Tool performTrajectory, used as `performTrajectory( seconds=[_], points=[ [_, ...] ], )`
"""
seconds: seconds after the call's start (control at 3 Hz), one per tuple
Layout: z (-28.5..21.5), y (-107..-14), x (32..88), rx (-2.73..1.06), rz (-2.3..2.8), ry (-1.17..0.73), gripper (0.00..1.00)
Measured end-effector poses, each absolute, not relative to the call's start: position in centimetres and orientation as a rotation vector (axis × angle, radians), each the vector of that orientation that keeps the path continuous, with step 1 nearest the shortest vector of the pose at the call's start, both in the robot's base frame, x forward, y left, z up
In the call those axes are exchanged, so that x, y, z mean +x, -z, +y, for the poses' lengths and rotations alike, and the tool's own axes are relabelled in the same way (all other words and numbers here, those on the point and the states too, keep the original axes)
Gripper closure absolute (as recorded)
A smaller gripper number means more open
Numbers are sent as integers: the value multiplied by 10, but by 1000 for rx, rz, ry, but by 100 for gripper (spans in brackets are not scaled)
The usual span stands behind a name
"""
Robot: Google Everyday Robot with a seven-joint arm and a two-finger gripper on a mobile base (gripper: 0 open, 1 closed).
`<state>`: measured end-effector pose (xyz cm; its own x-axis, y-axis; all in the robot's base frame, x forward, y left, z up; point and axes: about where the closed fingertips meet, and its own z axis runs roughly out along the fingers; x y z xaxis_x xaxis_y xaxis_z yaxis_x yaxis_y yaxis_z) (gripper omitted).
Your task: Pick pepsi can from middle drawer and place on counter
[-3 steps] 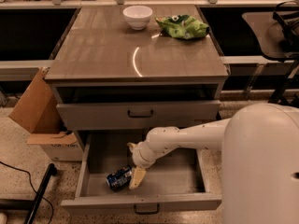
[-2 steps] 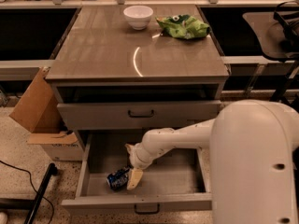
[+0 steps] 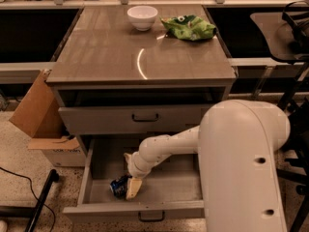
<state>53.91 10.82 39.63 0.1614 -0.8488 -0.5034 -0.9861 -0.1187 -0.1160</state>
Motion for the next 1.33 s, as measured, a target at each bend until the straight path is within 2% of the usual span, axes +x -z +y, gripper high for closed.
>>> performTrajectory(
  seconds=[0.33,1.33],
  points=[
    [117,-385,537,-2043,1740,-466,0],
    [125,-364,527,-2069,1747,-525,70]
  ],
)
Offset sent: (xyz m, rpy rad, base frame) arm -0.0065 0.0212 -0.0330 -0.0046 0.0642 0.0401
